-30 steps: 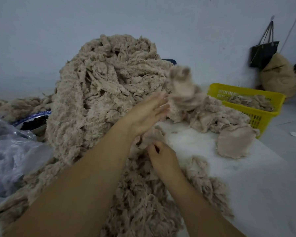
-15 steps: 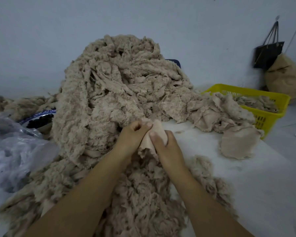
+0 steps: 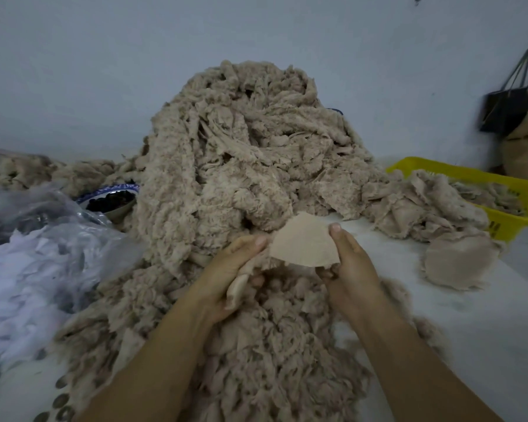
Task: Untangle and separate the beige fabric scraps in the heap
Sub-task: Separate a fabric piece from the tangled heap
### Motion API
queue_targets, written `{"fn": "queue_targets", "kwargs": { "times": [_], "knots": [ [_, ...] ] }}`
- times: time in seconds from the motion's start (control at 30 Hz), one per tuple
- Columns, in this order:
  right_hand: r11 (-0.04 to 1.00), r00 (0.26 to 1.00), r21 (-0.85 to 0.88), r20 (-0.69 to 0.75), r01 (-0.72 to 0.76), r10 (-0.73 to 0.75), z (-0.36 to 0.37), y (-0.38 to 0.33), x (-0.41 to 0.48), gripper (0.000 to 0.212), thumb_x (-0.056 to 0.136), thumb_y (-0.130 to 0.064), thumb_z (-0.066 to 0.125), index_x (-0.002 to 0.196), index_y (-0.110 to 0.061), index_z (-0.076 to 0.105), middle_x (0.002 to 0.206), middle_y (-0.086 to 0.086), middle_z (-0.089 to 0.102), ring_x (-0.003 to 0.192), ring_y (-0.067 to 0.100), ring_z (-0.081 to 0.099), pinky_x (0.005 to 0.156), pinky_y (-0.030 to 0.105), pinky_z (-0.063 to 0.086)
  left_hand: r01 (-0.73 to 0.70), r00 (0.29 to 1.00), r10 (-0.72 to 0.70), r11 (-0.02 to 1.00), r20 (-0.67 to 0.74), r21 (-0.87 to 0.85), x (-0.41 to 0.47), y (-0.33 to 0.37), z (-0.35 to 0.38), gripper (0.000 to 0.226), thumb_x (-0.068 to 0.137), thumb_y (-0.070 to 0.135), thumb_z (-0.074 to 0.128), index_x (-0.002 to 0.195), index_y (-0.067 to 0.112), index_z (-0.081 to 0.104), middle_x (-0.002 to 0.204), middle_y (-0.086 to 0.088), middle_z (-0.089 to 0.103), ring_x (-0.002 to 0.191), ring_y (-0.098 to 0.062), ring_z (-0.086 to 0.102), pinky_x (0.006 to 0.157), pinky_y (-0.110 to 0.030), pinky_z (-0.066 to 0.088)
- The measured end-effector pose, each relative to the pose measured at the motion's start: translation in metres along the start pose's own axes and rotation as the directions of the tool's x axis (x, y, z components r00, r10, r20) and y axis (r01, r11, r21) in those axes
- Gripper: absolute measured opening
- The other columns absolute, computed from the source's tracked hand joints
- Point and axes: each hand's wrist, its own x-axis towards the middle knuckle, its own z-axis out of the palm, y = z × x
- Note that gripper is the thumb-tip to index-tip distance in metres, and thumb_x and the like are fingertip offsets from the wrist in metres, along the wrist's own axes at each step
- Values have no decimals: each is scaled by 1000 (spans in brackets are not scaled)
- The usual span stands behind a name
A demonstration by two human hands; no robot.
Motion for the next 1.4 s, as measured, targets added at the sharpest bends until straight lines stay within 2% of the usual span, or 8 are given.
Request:
{"fn": "queue_targets", "kwargs": {
  "times": [0.23,0.57,0.73,0.87,0.93,1.0,1.13,1.4],
  "knots": [
    [968,997,245,71,-58,41,-13,-8,10,28,104,-20,46,106,-24,74,82,0,73,52,9,60,37,20,43,-115,993,116,984,-2,-133,2,21,-20,32,77,10,69,106,19,79,112,-10,74,82,-19,74,62,-27,59],
    [996,983,80,181,-50,35,8,3,0,42,94,-13,41,62,-22,67,75,0,68,69,12,66,59,27,49,-118,991,130,696,37,708,13,3,27,36,88,58,65,106,27,72,89,13,73,76,0,67,61,-17,50],
    [997,956,-54,-288,46,-59,-4,7,14,22,95,-20,41,82,-13,57,73,3,57,54,15,54,51,28,44,-85,983,167,772,-72,630,43,16,53,23,94,31,68,101,9,65,73,-4,67,58,-13,60,56,-25,46],
    [906,972,-423,-206,17,-114,-9,21,15,21,98,-18,42,85,-16,57,79,3,58,61,17,54,59,34,45,-200,964,147,949,220,243,74,43,95,50,94,34,66,140,22,48,141,-3,56,116,-11,62,92,-26,52],
    [837,986,-546,-127,22,-109,-8,24,10,21,99,-24,44,85,-21,59,84,0,61,67,16,58,62,32,46,-321,947,244,738,208,593,82,49,95,58,96,43,62,148,32,40,154,4,40,131,-9,44,92,-21,43],
    [827,989,-561,-105,27,-104,-8,23,10,22,100,-27,44,86,-22,59,86,-1,60,69,15,57,61,28,44,-339,862,450,169,233,926,89,46,74,49,102,30,53,150,26,41,159,0,33,141,-15,33,98,-22,36],
    [796,996,-605,-57,23,-72,-5,21,11,21,101,-27,43,89,-22,59,83,0,59,68,16,53,58,28,42,-56,855,415,-520,310,852,97,30,26,44,103,22,44,147,18,45,156,-9,34,151,-29,11,118,-44,12],
    [975,994,-203,46,-89,101,6,17,11,40,105,-38,41,102,-9,68,94,10,73,79,17,69,72,32,57,-350,647,640,-233,414,907,44,18,40,13,95,-1,53,98,-1,67,98,-16,60,91,-33,55,74,-40,44]
  ]
}}
